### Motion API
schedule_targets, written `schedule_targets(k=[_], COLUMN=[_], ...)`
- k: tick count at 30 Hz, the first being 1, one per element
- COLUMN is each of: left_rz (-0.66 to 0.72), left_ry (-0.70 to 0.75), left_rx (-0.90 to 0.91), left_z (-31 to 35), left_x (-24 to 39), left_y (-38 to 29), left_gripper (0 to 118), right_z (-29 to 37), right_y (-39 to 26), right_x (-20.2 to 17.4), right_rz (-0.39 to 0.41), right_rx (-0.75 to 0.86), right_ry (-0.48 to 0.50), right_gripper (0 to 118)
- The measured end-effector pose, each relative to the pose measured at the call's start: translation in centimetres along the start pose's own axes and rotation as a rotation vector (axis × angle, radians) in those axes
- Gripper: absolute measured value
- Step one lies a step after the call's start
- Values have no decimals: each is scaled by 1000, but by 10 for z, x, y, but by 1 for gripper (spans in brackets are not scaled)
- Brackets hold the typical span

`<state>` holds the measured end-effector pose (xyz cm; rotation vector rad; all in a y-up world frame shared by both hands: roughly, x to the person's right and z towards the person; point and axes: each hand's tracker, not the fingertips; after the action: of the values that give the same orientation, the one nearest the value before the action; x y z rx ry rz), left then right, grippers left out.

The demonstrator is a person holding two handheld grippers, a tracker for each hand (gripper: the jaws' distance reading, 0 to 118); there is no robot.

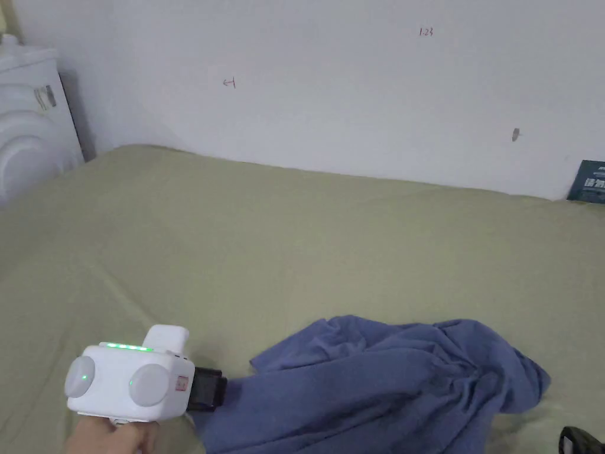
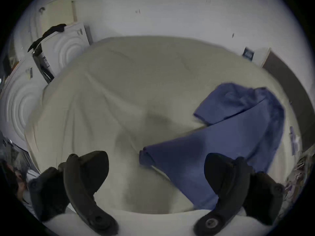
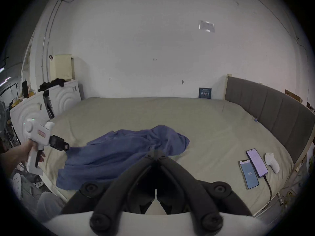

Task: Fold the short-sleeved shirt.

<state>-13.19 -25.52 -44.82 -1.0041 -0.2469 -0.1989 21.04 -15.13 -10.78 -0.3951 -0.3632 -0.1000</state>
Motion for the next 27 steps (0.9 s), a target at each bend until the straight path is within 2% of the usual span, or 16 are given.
schedule_targets(k=[4,5,6,7,9,10,13,14,17,20,22,23,24,25,26,27], left_rz=[-61,-69,-47,-14,-34,-47,-20,-58,-50,-26,-31,-31,-30,-22,-20,-22], left_ry=[42,42,18,18,-52,-77,-111,-46,-39,-76,-85,-85,-87,-91,-94,-96], left_rx=[-77,-104,-85,-74,-28,-26,-53,34,49,12,6,8,9,5,3,2], left_z=[-47,-53,-11,3,30,-22,-42,1,9,1,-2,-1,-1,-2,-4,-5], left_x=[11,14,25,28,36,8,-2,27,42,28,24,24,24,23,21,21], left_y=[5,3,-4,-5,-7,-2,0,-18,-31,-19,-17,-17,-18,-17,-15,-16], left_gripper=[114,109,105,96,38,3,4,4,4,4,4,4,4,4,4,4], right_z=[-25,-30,-35,-40,-48,-54,-68,-74,-105,-156,-201,-217,-238,-259,-274,-293], right_y=[-6,-6,-6,-6,-6,-6,-4,-1,6,15,18,19,20,20,19,19], right_x=[9,12,15,18,25,28,42,47,67,92,111,118,126,134,139,143], right_rz=[-9,-14,-23,-30,-32,-31,-44,-41,-10,1,-32,-50,-70,-84,-76,-60], right_rx=[-72,-84,-95,-99,-117,-125,-138,-147,-192,-275,-326,-352,-392,-432,-442,-493], right_ry=[-8,-16,-26,-23,-25,-32,-42,-48,-66,-76,-63,-58,-62,-57,-56,-52], right_gripper=[2,2,2,2,2,2,2,2,2,2,3,7,24,56,100,112])
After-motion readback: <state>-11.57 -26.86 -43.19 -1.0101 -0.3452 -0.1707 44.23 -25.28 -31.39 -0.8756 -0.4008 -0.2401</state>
